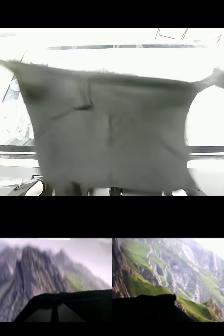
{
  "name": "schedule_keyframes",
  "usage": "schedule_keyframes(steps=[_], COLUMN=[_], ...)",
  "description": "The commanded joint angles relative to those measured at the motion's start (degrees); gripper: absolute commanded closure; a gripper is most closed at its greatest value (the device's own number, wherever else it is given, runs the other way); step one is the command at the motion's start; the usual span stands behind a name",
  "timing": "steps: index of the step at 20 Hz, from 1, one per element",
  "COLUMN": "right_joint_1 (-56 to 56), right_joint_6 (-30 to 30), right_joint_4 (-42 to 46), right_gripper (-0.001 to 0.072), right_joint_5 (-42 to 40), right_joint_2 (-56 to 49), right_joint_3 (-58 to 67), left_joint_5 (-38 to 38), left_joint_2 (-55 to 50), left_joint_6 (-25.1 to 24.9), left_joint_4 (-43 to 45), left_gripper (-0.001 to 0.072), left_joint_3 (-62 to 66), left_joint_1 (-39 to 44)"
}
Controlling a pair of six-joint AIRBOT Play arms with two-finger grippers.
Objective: Fold the clothes and pants, and hang the long-sleeved shirts on hangers.
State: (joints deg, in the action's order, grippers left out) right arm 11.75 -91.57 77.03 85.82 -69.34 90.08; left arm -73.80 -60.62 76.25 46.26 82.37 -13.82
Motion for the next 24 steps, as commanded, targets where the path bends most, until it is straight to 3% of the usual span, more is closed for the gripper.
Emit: schedule_keyframes(steps=[1, 5, 8, 11, 14, 18, 21, 24], right_joint_1=[-3.5, -6.8, -6.7, -6.7, -6.7, -6.2, -4.2, -3.6], right_joint_6=[-0.4, -0.6, -3.3, -3.8, -3.8, -5.2, -3.4, -1.1], right_joint_4=[-5.1, -11.3, -12.7, -12.3, -12.3, -12.4, -11.5, -6.3], right_gripper=[0.0678, 0.0677, 0.0677, 0.0677, 0.0677, 0.0677, 0.0676, 0.0676], right_joint_5=[-11.0, -30.4, -48.1, -57.2, -54.4, -48.2, -34.1, -13.5], right_joint_2=[-13.0, -24.7, -25.9, -26.6, -29.0, -29.7, -26.2, -23.9], right_joint_3=[-10.8, -8.5, -7.5, -7.5, -7.5, -7.2, -5.1, -5.1], left_joint_5=[12.6, 25.6, 33.4, 43.6, 47.3, 43.5, 28.8, 5.2], left_joint_2=[-10.9, -25.3, -30.5, -32.2, -34.4, -35.0, -30.3, -27.8], left_joint_6=[-3.0, -3.0, -3.0, -3.0, -3.0, -2.2, -3.4, 0.0], left_joint_4=[-0.7, -3.7, -4.5, -4.5, -4.5, -6.0, -2.6, 6.6], left_gripper=[0.0685, 0.0685, 0.0685, 0.0685, 0.0685, 0.0685, 0.0686, 0.0685], left_joint_3=[-18.1, -17.3, -11.8, -9.8, -9.8, -9.2, -7.5, -8.2], left_joint_1=[5.9, 7.8, 8.0, 9.1, 10.8, 11.9, 7.8, 4.0])
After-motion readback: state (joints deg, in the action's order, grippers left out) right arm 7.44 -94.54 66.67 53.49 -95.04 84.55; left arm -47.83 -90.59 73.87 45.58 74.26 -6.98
